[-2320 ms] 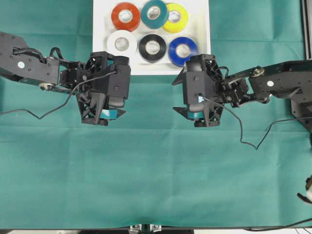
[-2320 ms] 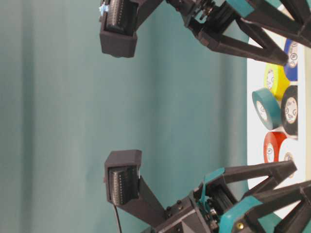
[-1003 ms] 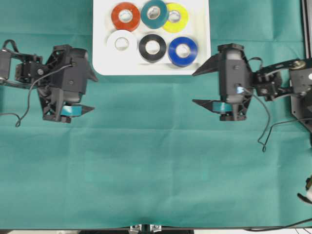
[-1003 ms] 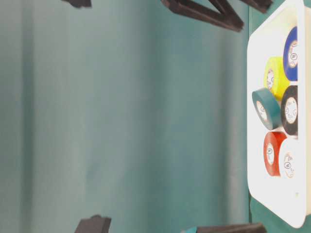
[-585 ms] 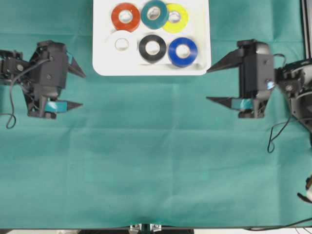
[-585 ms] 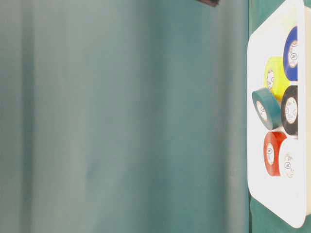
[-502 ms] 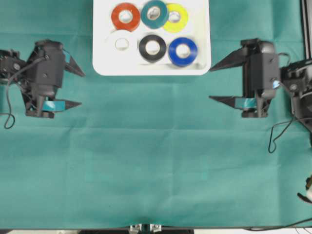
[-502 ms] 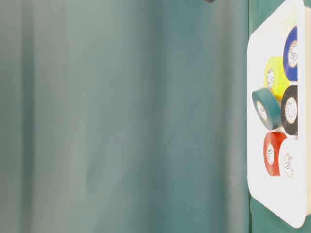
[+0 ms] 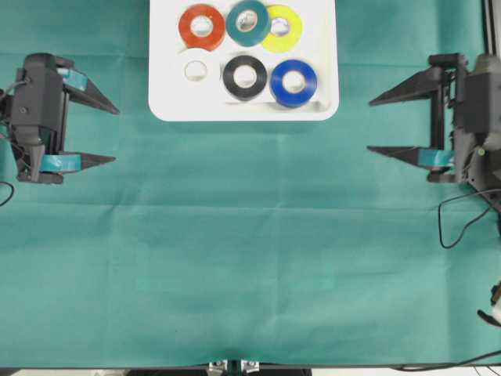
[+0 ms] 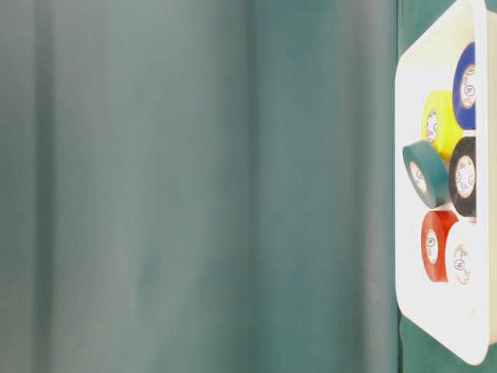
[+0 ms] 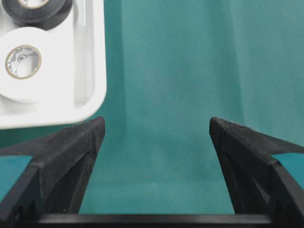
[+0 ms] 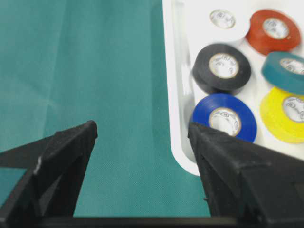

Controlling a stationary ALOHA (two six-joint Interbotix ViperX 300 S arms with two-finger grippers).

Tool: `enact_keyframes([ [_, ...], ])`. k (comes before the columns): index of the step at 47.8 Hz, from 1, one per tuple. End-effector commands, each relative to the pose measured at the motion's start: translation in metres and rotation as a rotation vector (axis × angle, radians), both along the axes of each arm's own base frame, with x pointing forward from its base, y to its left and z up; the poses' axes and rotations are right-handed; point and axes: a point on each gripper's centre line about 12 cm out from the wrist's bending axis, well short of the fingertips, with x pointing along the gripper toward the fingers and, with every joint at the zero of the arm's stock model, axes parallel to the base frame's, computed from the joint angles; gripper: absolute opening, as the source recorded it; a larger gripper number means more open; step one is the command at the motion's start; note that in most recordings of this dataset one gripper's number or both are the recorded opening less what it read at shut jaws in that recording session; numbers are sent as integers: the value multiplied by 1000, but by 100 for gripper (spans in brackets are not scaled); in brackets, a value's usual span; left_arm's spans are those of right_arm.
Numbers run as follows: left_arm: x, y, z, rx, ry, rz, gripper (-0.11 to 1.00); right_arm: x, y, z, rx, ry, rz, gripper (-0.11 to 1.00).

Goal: Put the tape alternately from left to right into the white case.

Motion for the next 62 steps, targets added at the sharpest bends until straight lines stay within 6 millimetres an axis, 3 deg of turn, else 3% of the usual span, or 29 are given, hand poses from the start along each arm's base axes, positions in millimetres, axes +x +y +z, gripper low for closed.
enact_keyframes([
  [1, -1, 1, 5, -2, -28, 6, 75, -5, -1, 5, 4, -34, -2, 84],
  [25, -35, 0, 9, 1, -152, 7, 75, -36, -6, 0, 1, -94, -29, 84],
  [62, -62, 0, -2, 2, -224, 8, 75, -44, -7, -12, -1, -74, -41, 84],
])
